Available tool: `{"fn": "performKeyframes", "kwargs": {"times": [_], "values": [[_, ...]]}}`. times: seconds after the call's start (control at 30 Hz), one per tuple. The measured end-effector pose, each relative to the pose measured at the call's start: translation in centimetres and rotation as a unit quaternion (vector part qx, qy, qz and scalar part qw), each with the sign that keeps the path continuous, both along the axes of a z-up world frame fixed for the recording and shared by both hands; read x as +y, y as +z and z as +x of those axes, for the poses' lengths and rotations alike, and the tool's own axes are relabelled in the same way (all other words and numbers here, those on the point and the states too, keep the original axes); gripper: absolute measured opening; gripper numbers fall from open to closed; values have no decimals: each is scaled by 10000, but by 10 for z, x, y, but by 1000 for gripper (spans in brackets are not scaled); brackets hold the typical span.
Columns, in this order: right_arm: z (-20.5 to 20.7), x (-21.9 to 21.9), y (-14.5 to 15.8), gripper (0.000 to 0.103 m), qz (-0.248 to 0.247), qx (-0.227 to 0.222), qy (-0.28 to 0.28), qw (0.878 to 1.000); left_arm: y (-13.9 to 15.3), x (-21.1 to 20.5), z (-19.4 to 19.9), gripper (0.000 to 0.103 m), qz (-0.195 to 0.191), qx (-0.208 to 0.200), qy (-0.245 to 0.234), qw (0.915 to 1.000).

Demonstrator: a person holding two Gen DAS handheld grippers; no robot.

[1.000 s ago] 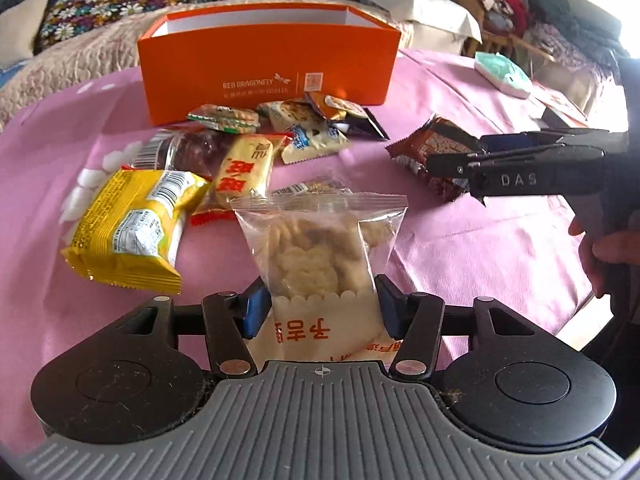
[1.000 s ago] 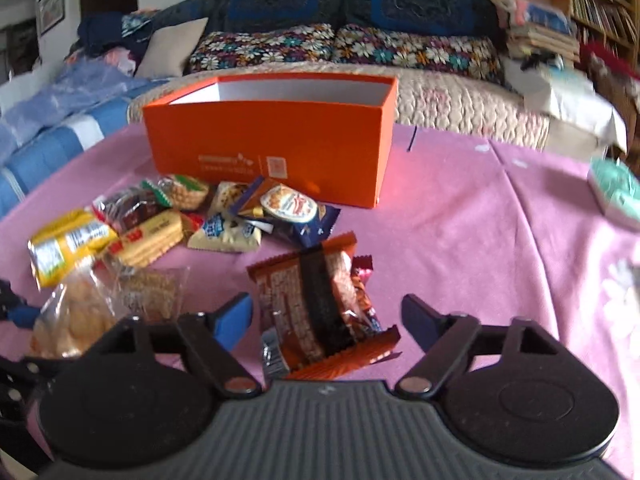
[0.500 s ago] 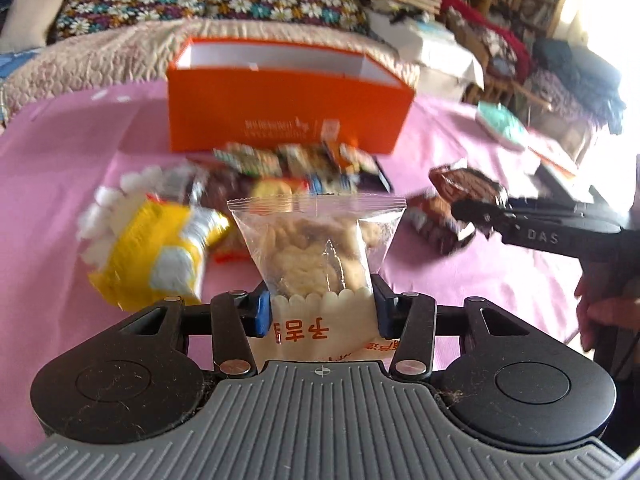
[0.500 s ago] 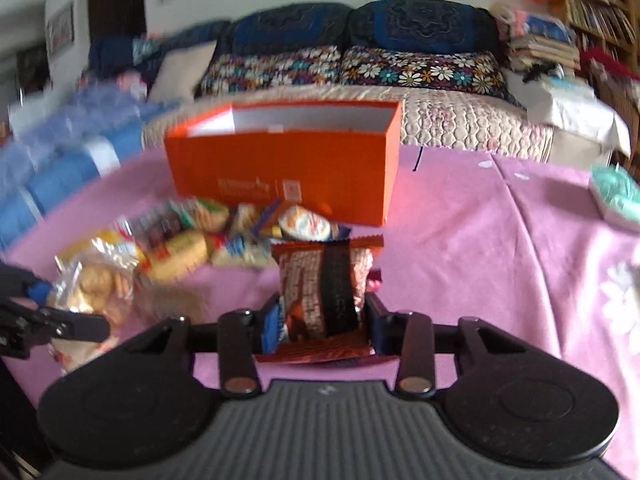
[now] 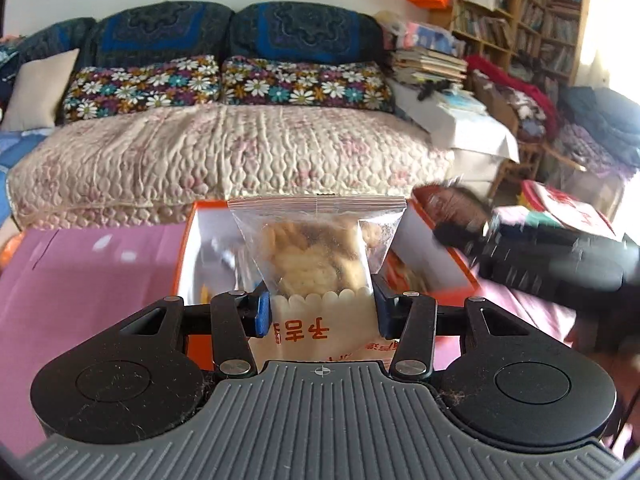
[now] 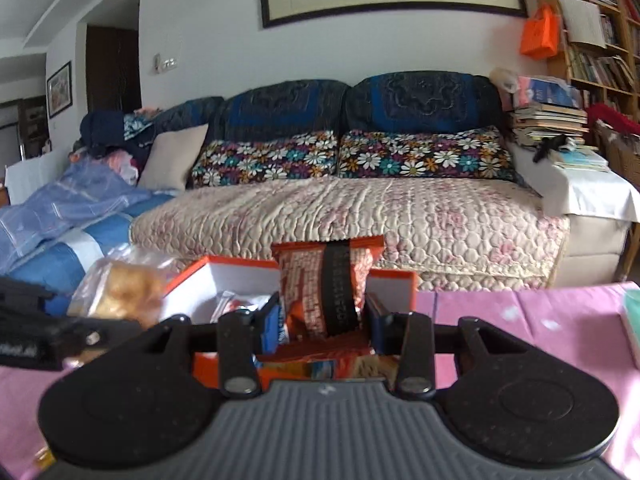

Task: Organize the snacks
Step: 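Carry both packets into the orange box and open both tools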

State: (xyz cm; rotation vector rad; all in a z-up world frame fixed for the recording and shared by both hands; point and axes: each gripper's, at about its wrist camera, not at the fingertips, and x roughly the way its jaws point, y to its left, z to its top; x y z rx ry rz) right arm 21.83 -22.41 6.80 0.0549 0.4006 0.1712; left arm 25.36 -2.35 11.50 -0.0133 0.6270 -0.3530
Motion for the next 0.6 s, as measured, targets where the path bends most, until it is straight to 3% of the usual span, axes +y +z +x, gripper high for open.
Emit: {"fn": "performKeyframes", "kwargs": {"times": [0.13, 0.3, 0.37, 0.43, 0.5, 0.6], "values": [[50, 4, -24, 41, 142, 346, -56, 9993, -17, -16, 57, 13, 114, 144, 133, 9997], [82, 22, -51, 44, -258, 601, 118, 9978, -49, -28, 96, 14, 381, 342, 183, 9985], [85, 26, -59, 48, -272, 701, 201, 9970, -57, -31, 97, 17, 514, 313, 201, 9980], [82, 26, -58, 53, -341, 619, 189, 9973, -55, -28, 87, 33, 482, 56, 289, 9984], [74, 24, -52, 63, -362, 447, 149, 9982, -48, -25, 72, 41, 451, -181, 361, 9982], [60, 22, -42, 66, -332, 328, 101, 9989, -33, -21, 49, 44, 539, -385, 402, 9970]]}}
